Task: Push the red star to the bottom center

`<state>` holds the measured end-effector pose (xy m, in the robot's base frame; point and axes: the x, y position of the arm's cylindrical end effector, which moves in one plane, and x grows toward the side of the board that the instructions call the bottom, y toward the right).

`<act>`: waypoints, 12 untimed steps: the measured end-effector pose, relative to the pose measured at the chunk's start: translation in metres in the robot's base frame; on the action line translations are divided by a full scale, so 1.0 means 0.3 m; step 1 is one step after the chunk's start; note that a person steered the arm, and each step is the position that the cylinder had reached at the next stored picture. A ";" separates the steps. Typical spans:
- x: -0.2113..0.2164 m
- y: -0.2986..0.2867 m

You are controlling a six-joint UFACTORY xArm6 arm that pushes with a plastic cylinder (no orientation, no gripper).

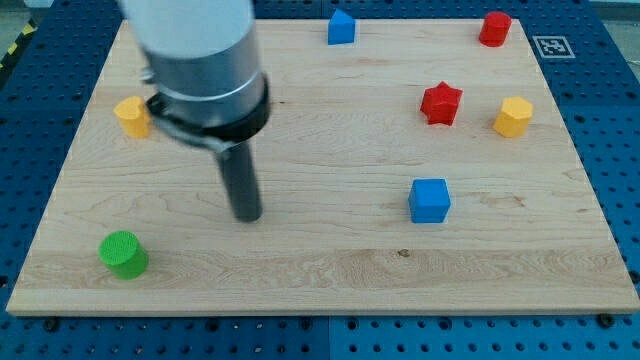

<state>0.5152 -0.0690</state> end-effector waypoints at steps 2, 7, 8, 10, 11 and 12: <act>-0.257 0.199; -0.694 0.627; -0.692 0.809; -0.632 0.775; -0.571 0.767; -0.531 0.750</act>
